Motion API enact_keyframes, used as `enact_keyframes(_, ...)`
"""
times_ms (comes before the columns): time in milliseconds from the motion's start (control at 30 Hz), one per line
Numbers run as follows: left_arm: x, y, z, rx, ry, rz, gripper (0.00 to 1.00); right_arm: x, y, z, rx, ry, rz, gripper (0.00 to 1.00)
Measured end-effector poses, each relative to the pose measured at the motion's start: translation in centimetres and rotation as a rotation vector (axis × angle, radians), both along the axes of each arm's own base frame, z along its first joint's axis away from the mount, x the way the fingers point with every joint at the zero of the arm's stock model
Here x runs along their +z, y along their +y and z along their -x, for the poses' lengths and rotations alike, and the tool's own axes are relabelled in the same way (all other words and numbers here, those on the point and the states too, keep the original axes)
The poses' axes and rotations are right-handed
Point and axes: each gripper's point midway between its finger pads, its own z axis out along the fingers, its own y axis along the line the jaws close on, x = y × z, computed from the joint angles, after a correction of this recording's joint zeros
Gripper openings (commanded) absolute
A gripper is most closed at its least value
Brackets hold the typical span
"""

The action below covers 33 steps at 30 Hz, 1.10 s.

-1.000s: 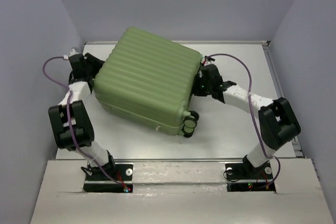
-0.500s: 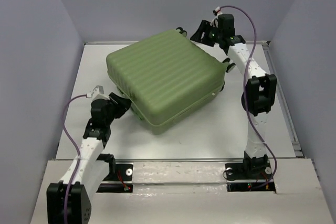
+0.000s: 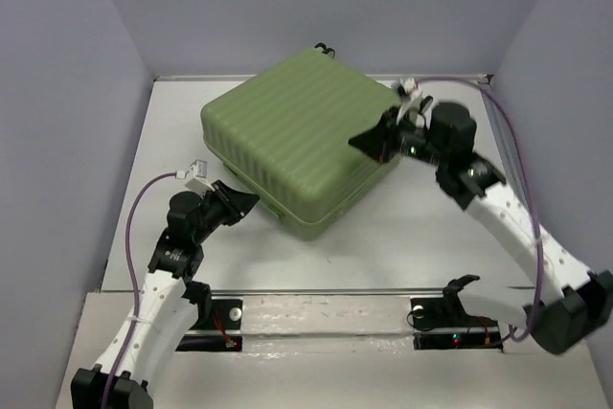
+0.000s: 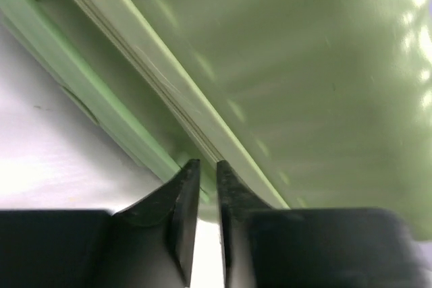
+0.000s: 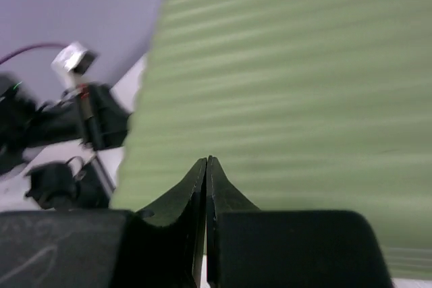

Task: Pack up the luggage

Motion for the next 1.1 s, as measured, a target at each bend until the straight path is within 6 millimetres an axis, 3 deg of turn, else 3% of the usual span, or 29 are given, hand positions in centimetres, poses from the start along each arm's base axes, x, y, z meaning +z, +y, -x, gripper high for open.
enact_keyframes(33, 0.1, -0.4, 0.4, -0.02, -0.003, -0.001, 0.12, -1.4, 0.4, 3.4, 0.044, -0.019, -0.015, 0.07)
enact_keyframes(67, 0.1, -0.7, 0.6, -0.037, -0.002, -0.001, 0.1, -2.5, 0.6, 5.3, 0.071, -0.038, -0.031, 0.07)
enact_keyframes(100, 0.1, -1.1, 1.1, -0.062, -0.005, -0.003, 0.07, -5.2, 0.9, 8.2, 0.113, -0.021, -0.034, 0.07)
enact_keyframes(167, 0.1, -2.5, 2.1, -0.122, -0.007, -0.003, 0.06, -10.3, 0.9, 11.5, 0.148, 0.034, -0.023, 0.09)
enact_keyframes(233, -0.1, -4.5, 3.5, -0.2, 0.004, -0.006, 0.06, -14.3, 1.2, 12.7, 0.158, 0.096, 0.009, 0.22)
enact_keyframes(300, -0.6, -6.3, 5.1, -0.273, 0.025, -0.007, 0.06, -18.4, 1.4, 13.3, 0.146, 0.168, 0.06, 0.47)
enact_keyframes(400, -1.0, -8.4, 7.0, -0.338, 0.052, -0.003, 0.06, -22.0, 0.8, 13.8, 0.121, 0.198, 0.103, 0.56)
enact_keyframes(467, -1.2, -8.9, 7.5, -0.346, 0.066, -0.001, 0.06, -22.8, 0.7, 13.5, 0.108, 0.183, 0.109, 0.58)
enact_keyframes(833, -2.1, -8.9, 6.1, -0.274, 0.092, -0.008, 0.08, -22.3, 2.7, 10.9, 0.123, 0.052, 0.051, 0.56)
enact_keyframes(1100, -2.5, -9.1, 5.7, -0.266, 0.097, -0.016, 0.08, -23.4, 3.2, 10.8, 0.137, 0.052, 0.028, 0.16)
